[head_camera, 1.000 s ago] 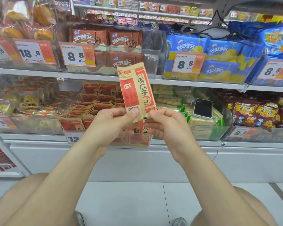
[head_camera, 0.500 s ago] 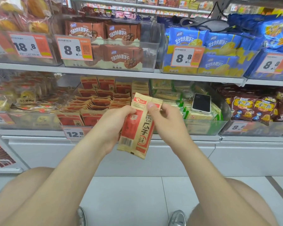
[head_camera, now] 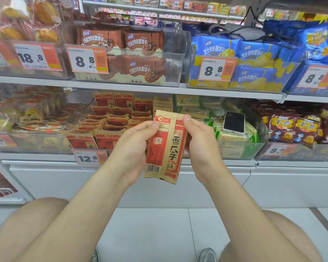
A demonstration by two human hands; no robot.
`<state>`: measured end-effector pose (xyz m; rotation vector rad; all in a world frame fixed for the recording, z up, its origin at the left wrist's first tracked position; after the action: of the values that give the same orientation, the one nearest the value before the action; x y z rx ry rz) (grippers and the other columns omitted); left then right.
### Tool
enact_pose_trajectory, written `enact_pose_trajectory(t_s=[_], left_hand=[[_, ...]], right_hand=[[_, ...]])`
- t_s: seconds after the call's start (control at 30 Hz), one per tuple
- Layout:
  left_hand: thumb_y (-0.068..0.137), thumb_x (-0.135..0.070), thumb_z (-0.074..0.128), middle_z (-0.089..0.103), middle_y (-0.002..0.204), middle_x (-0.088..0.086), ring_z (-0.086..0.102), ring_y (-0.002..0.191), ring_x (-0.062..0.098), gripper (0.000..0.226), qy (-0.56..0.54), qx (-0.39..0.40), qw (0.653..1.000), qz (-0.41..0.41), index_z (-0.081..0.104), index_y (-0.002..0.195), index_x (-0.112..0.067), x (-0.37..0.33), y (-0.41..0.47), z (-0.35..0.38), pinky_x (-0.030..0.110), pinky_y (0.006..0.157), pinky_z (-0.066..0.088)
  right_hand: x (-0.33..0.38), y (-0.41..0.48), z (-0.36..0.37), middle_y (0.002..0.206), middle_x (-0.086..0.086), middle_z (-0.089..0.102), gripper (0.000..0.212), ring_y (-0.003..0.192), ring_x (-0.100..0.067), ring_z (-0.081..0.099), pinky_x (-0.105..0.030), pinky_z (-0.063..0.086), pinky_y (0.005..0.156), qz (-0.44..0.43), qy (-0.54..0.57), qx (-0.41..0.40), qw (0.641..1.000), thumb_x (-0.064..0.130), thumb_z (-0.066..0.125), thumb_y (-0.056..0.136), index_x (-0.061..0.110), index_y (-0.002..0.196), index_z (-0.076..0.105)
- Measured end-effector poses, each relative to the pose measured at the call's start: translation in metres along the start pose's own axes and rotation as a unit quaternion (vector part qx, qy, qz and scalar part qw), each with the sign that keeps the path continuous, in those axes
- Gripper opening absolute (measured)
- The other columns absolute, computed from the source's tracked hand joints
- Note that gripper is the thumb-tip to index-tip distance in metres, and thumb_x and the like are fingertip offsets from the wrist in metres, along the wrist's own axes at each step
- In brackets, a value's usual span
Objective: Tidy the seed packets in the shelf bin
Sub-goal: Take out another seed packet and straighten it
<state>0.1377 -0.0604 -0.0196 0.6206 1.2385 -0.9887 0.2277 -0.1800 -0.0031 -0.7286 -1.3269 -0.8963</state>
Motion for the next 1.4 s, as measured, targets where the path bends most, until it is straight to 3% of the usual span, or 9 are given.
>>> enact_pose_trajectory(t_s=[0.13,0.27,0.43,0.53,0.67,0.87,0.97,1.23,1.4], left_hand=[[0.112,-0.015,0.055,0.082,0.112,0.008,0.081,0.101,0.025,0.025,-0.029,-0.032,0.999,0.025,0.070,0.131,-0.020,-0.003,0.001,-0.007,0.047,0.084,0.063],[0.109,-0.009,0.060,0.083,0.101,0.004,0.081,0.088,0.025,0.019,0.016,-0.096,0.992,0.079,0.062,0.122,-0.023,-0.014,-0.003,-0.019,0.048,0.078,0.066],[0.099,-0.026,0.077,0.082,0.097,-0.010,0.079,0.086,0.008,0.009,0.191,-0.072,0.965,0.164,0.074,0.106,-0.023,-0.032,-0.009,-0.008,0.030,0.072,0.065],[0.085,-0.042,0.088,0.081,0.097,-0.012,0.079,0.083,0.008,0.033,0.266,-0.098,0.942,0.181,0.068,0.098,-0.021,-0.030,-0.010,-0.007,0.039,0.075,0.067],[0.085,-0.043,0.088,0.081,0.088,-0.008,0.079,0.079,0.010,0.028,0.261,-0.121,0.940,0.185,0.071,0.093,-0.022,-0.029,-0.010,-0.012,0.043,0.075,0.067],[0.099,-0.028,0.075,0.078,0.069,-0.006,0.073,0.064,0.005,0.014,0.282,-0.124,0.930,0.201,0.076,0.087,-0.020,-0.035,-0.010,-0.009,0.021,0.063,0.057],[0.103,-0.022,0.070,0.079,0.070,-0.004,0.070,0.060,0.003,0.018,0.284,-0.092,0.935,0.189,0.079,0.088,-0.018,-0.033,-0.008,-0.005,0.017,0.059,0.053],[0.104,-0.023,0.071,0.082,0.083,-0.006,0.079,0.078,0.011,0.015,0.283,-0.077,0.938,0.182,0.080,0.092,-0.021,-0.035,-0.007,-0.005,0.023,0.071,0.062],[0.102,-0.029,0.072,0.082,0.081,-0.004,0.080,0.075,0.015,0.015,0.246,-0.135,0.943,0.177,0.080,0.093,-0.021,-0.037,-0.004,-0.026,0.042,0.071,0.067]], right_hand=[[-0.005,0.002,0.000,0.093,-0.010,0.082,0.040,0.080,-0.016,0.076,-0.028,0.053,0.076,0.020,0.018,-0.006,1.000,0.031,0.049,0.113,0.007,0.104,0.078],[-0.001,0.001,-0.002,0.076,-0.002,0.078,0.046,0.065,-0.008,0.072,-0.018,0.051,0.061,-0.004,-0.075,-0.022,0.997,0.030,0.048,0.113,0.010,0.083,0.077],[0.014,-0.003,-0.004,0.076,0.000,0.078,0.054,0.076,-0.024,0.076,-0.048,0.060,0.077,-0.132,-0.209,-0.070,0.966,0.039,0.044,0.114,0.014,0.083,0.080],[0.019,-0.007,-0.002,0.075,0.002,0.076,0.053,0.076,-0.020,0.073,-0.048,0.058,0.073,-0.181,-0.219,-0.088,0.955,0.042,0.042,0.110,0.017,0.080,0.077],[0.033,-0.020,-0.002,0.062,0.000,0.062,0.050,0.063,-0.018,0.057,-0.040,0.045,0.060,-0.249,-0.250,-0.130,0.926,0.037,0.048,0.107,0.017,0.063,0.062],[0.027,-0.019,0.007,0.060,0.010,0.061,0.051,0.060,-0.010,0.052,-0.027,0.038,0.059,-0.224,-0.261,-0.096,0.934,0.037,0.048,0.111,0.020,0.065,0.060],[0.021,-0.014,0.001,0.059,0.000,0.061,0.055,0.057,-0.008,0.049,-0.028,0.038,0.056,-0.192,-0.220,-0.094,0.952,0.031,0.048,0.114,0.013,0.063,0.061],[0.005,-0.005,-0.003,0.076,-0.017,0.074,0.056,0.080,-0.043,0.070,-0.049,0.057,0.071,-0.118,-0.127,-0.075,0.982,0.037,0.048,0.113,0.000,0.081,0.074],[0.009,-0.003,0.012,0.087,-0.011,0.080,0.032,0.082,-0.019,0.077,-0.038,0.061,0.075,-0.086,-0.133,0.043,0.986,0.028,0.058,0.110,0.009,0.098,0.081]])
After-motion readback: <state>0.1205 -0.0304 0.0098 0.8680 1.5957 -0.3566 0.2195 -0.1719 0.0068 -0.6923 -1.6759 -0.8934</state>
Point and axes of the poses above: each hand's wrist, its own y-axis towards the middle knuckle, its own z-axis out of the palm, x = y × z, the point moved 10 cm from there along y, towards the middle knuckle
